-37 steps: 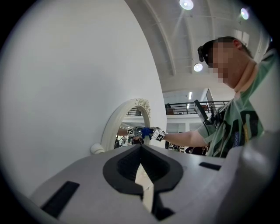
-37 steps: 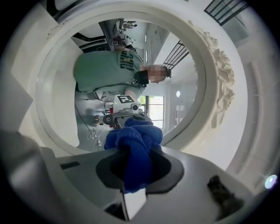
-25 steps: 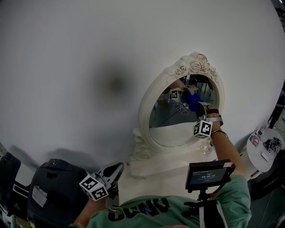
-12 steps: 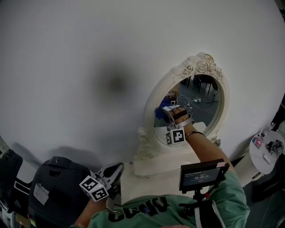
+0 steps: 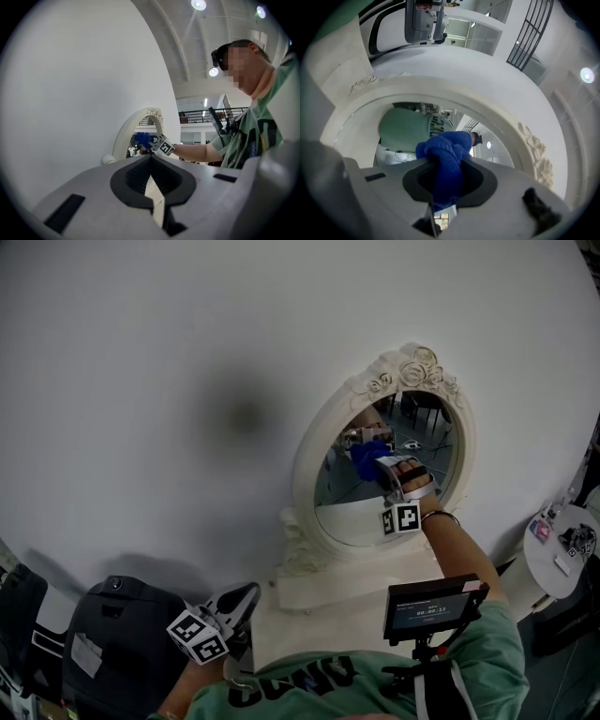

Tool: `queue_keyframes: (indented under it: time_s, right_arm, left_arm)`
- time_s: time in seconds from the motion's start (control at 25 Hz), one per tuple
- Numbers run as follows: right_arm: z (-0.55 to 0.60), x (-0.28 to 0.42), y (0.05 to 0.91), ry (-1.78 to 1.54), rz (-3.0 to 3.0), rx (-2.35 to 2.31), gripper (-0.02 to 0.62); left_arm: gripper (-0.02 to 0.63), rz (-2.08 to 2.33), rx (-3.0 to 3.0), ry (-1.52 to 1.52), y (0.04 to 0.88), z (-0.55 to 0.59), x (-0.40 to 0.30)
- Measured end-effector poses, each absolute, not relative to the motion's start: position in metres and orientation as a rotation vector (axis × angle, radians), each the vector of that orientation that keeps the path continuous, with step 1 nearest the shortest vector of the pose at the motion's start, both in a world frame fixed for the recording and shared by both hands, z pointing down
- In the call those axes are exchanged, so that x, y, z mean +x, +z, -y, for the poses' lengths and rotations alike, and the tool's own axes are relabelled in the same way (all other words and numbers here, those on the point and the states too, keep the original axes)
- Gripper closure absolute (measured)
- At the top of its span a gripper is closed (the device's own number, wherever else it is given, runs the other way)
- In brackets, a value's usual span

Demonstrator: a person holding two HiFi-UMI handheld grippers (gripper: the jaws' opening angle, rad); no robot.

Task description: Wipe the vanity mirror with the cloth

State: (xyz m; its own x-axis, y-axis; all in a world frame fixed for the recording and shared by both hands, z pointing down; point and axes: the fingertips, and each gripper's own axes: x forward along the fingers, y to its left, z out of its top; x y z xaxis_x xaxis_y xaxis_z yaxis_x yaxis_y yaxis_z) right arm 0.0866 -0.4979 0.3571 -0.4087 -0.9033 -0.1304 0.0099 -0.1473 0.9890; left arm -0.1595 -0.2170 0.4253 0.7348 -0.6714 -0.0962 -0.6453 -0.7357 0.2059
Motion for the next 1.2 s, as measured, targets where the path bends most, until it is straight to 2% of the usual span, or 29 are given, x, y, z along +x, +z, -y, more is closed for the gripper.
queue_keyframes:
  time_s: [0.4,0.52,0.88,1.0,1.2]
  right_arm:
    - [0.542,0.322,0.357,-1.251,1.086,1.256,0.525]
    - [0.549,0.356,0.356,-1.184,1.040,1.270,0.525]
    - [0.543,0.339,0.358,-1.075,1.076,1.333,0.525]
    - [0.529,0.271,0.359,-1.216,1.176,1.283,0.525]
    - [0.495,0.109,0.364,-1.527,1.365,1.088,0.525]
  left_arm:
    - [0.600,1.027,2.787,-0.222,0.426,0.220,-0.141]
    - [0.600,1.020,2.797,-0.216,0.425,0.221,-0.136]
    - [0.600,1.022,2.793,-0.233,0.425,0.218,-0.142]
    - [0.600,1.026,2.796,-0.234,0.426,0.217,-0.147]
    - [0.600,1.018,2.795,-0.247,0.424,0.216,-0.148]
